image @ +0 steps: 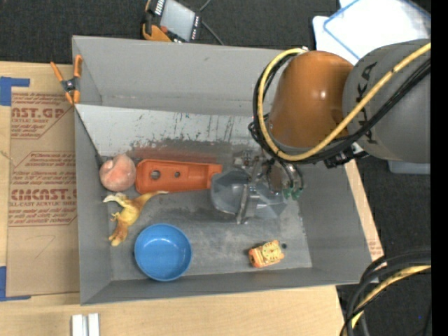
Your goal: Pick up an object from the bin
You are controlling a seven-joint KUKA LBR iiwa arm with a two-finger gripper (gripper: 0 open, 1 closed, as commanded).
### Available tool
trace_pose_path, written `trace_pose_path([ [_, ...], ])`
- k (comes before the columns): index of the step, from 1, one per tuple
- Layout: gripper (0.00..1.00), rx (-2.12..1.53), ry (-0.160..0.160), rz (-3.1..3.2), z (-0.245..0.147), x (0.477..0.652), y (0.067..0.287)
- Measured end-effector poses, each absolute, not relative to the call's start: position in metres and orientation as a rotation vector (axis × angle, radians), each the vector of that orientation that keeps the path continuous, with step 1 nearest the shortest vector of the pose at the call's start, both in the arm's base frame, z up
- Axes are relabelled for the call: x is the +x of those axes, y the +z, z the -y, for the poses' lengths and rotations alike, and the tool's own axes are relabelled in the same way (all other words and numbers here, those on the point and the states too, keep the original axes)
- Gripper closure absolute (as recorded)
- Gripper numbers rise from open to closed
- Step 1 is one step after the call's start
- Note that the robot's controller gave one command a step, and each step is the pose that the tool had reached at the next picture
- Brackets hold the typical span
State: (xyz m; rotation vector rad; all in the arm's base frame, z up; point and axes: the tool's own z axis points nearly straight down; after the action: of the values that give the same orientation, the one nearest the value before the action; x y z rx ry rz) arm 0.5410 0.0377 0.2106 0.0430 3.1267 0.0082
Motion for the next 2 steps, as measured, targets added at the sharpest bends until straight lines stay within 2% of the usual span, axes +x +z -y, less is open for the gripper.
trace_pose_path([
  [1,1.00,0.043,0.008,-3.127,-0.038,0.541,0.211],
  [2,1.00,0.006,0.009,-3.116,-0.037,0.542,0.196],
])
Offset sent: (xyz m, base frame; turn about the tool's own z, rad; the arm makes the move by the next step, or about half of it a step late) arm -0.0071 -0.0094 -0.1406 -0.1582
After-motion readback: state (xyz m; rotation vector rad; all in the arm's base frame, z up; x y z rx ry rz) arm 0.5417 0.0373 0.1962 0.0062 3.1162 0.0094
